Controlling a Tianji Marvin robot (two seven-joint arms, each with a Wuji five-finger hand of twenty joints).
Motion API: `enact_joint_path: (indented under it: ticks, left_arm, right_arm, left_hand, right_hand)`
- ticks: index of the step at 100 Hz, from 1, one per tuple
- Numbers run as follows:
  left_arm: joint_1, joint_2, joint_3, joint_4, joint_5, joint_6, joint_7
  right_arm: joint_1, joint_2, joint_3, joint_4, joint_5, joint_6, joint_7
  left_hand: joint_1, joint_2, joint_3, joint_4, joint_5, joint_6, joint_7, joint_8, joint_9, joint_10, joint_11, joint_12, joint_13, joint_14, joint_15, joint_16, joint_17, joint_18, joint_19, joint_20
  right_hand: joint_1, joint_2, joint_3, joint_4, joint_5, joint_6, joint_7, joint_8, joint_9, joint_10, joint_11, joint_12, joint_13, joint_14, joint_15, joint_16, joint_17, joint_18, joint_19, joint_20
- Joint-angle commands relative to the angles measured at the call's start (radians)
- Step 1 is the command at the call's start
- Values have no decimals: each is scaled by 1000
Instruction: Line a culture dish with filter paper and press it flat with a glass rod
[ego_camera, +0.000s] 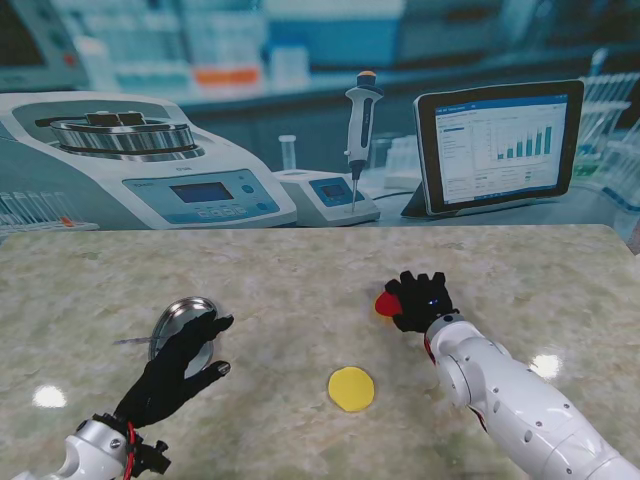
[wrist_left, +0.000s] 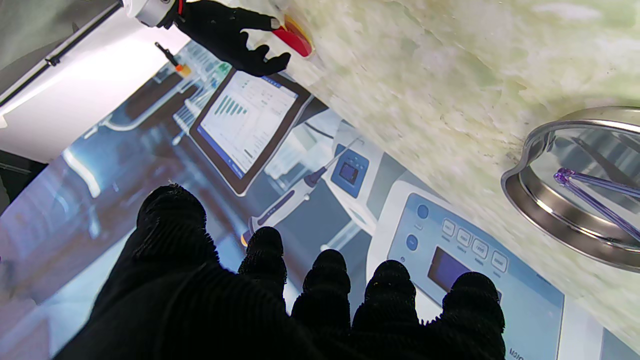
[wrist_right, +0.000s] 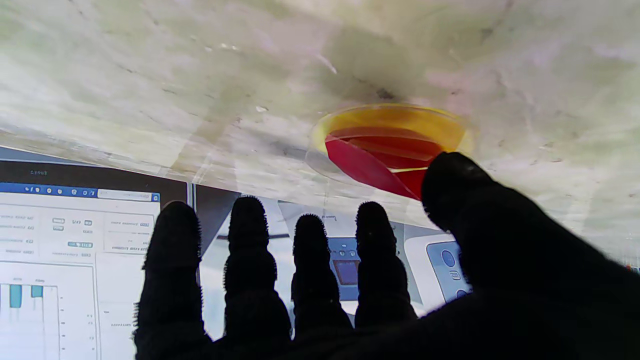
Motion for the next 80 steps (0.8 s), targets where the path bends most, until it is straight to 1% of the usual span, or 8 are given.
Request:
enact_joint_path:
  ticks: [1,11,25,43,46,56,69,80]
  left_arm:
    - [8,-2,-2,-8,0,2,-2]
    - [9,-2,-3,-8,0,3,-2]
    - [9,-2,-3,-9,-1,3,-2]
    - [9,-2,-4,-9,-1,3,-1]
    - [9,-2,-4,-9,-1,3,-1]
    - [9,-2,-5,-9,0,2,-1]
    - [10,-2,-6,-10,-2,3,-2]
    - [11,-2,-6,-9,-5,0,-3]
  right_arm:
    - [1,0,-2,2,2,4,7]
    - [2,0,-1,-1,6,1,15]
    - [1,2,3,-10,6,-1,36]
    - [-1,5,7,-19,2,-1,53]
    - [0,5,7,-19,2,-1,54]
    - [-1,5,8,-23,3,3,60]
    - [-10,4,21,-36,8,0,67]
    - [-36,3,52,-75,21,-12,85]
  left_hand:
    - [8,10,-15,29,-10,-9,-30,-9,-26,-21,2,-12,-28,-29,-10,4,-2,-17,-50,1]
    - [8,9,-15,29,-10,-8,-31,-9,-25,-21,2,-12,-29,-29,-10,4,-2,-17,-50,1]
    - [7,10,-15,29,-9,-9,-31,-9,-25,-22,2,-12,-29,-30,-10,4,-2,-17,-50,1]
    - [8,10,-15,29,-10,-8,-32,-8,-25,-22,2,-12,-29,-29,-10,3,-2,-17,-50,1]
    - [7,10,-15,29,-9,-8,-32,-8,-25,-21,2,-12,-29,-28,-10,3,-2,-17,-50,1]
    - [7,10,-15,29,-9,-8,-32,-8,-25,-22,2,-12,-29,-29,-10,3,-2,-17,-50,1]
    - [7,9,-15,29,-9,-9,-33,-8,-25,-21,2,-13,-29,-28,-10,3,-2,-17,-50,1]
    - [7,11,-15,29,-9,-9,-32,-8,-25,-20,2,-12,-28,-28,-10,4,-2,-17,-50,1]
  right_hand:
    - [-32,-18,-2,-7,-47,17,-21,20,-37,-5,-3,-6,-30,15,-34,2,-15,2,-14,15]
    - [-48,-24,-10,-9,-51,27,-29,23,-45,-6,-7,-7,-39,22,-40,0,-20,3,-18,15]
    - [-94,-36,-17,-16,-61,48,-66,21,-53,-3,-25,-15,-54,28,-56,-6,-28,7,-27,15]
    - [-181,-40,0,-47,-62,78,-145,0,-51,2,-70,-34,-68,45,-80,-13,-33,14,-36,17]
    - [-198,-44,16,-55,-62,83,-157,-4,-51,4,-78,-37,-69,47,-83,-14,-34,14,-37,17]
    - [-229,-37,14,-62,-75,91,-173,-8,-53,8,-90,-41,-78,54,-90,-16,-35,15,-39,17]
    - [-271,-15,-32,-73,-83,103,-213,-19,-50,11,-142,-64,-90,65,-116,-28,-44,24,-58,10]
    - [-302,29,-129,-83,-88,111,-251,-26,-48,14,-191,-86,-106,70,-150,-45,-62,33,-94,-5]
